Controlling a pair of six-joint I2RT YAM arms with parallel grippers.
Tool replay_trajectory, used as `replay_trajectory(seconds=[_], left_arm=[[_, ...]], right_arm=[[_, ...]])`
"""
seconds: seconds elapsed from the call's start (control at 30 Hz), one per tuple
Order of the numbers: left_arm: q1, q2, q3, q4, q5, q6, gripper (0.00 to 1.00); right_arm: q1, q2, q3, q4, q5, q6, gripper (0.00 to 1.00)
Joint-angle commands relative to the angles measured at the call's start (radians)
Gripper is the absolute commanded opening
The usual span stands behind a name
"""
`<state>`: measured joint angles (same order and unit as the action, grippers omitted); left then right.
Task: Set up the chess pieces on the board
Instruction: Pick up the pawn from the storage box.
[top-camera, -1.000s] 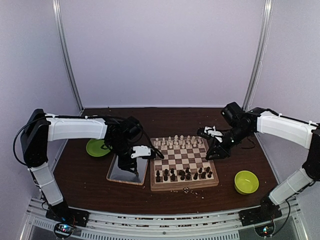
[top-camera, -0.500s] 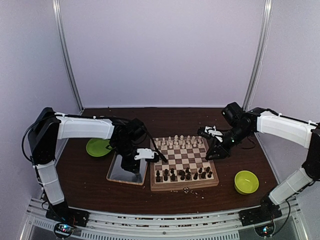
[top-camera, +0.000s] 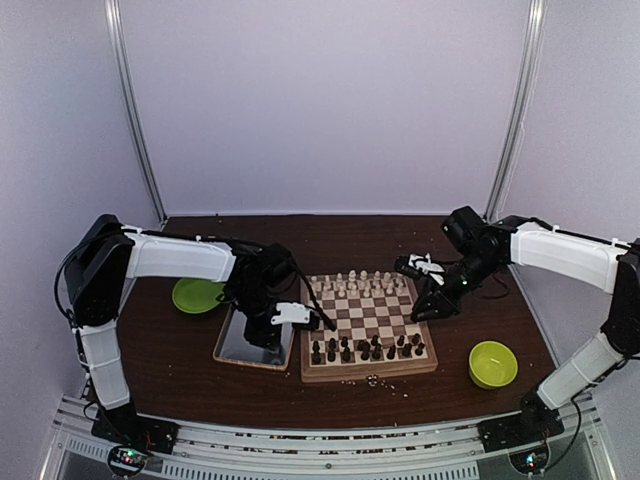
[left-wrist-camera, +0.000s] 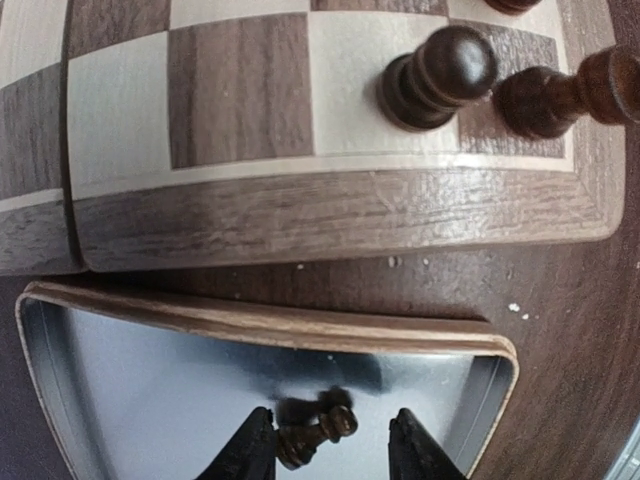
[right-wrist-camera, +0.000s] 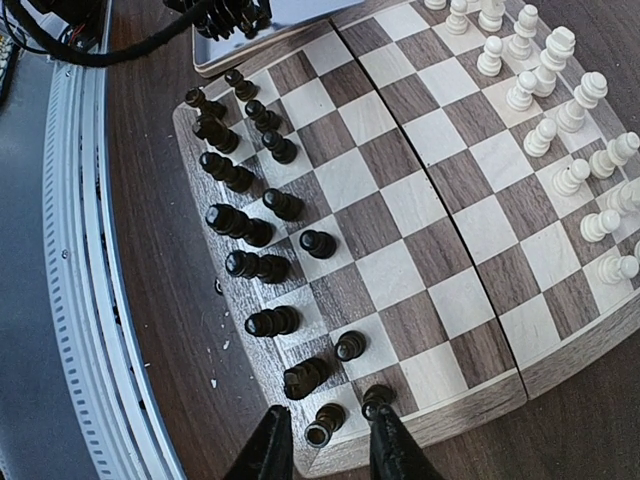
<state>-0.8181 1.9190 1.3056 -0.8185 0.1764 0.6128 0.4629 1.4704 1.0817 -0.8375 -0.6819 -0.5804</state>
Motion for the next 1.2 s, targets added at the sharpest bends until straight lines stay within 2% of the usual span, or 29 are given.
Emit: replay_trajectory(seconds=[0.0, 0.37, 0.7, 0.93, 1.17], left_arm=[[-0.012, 0.028, 0.021, 0.024, -0.027, 0.02, 0.4], [-0.032, -0.008, -0.034, 0.046, -0.102, 0.013, 0.4], [-0.066, -0.014, -0.075, 0.055, -0.166, -0.007, 0.26], [-0.075, -0.049, -0.108, 0.053, -0.206, -0.04, 0.31], [-0.077, -0.058, -0.124, 0.059, -0.192, -0.065, 0.3]], right_arm=[[-0.007, 0.007, 0.003, -0.006, -0.022, -0.012, 0.27], [-0.011, 0.009, 0.003, -0.008, -0.031, -0.011, 0.27], [-0.013, 0.007, 0.002, -0.011, -0.034, -0.015, 0.27], [-0.016, 0.005, 0.003, -0.012, -0.038, -0.016, 0.27], [-0.017, 0.008, 0.006, -0.014, -0.044, -0.018, 0.27]])
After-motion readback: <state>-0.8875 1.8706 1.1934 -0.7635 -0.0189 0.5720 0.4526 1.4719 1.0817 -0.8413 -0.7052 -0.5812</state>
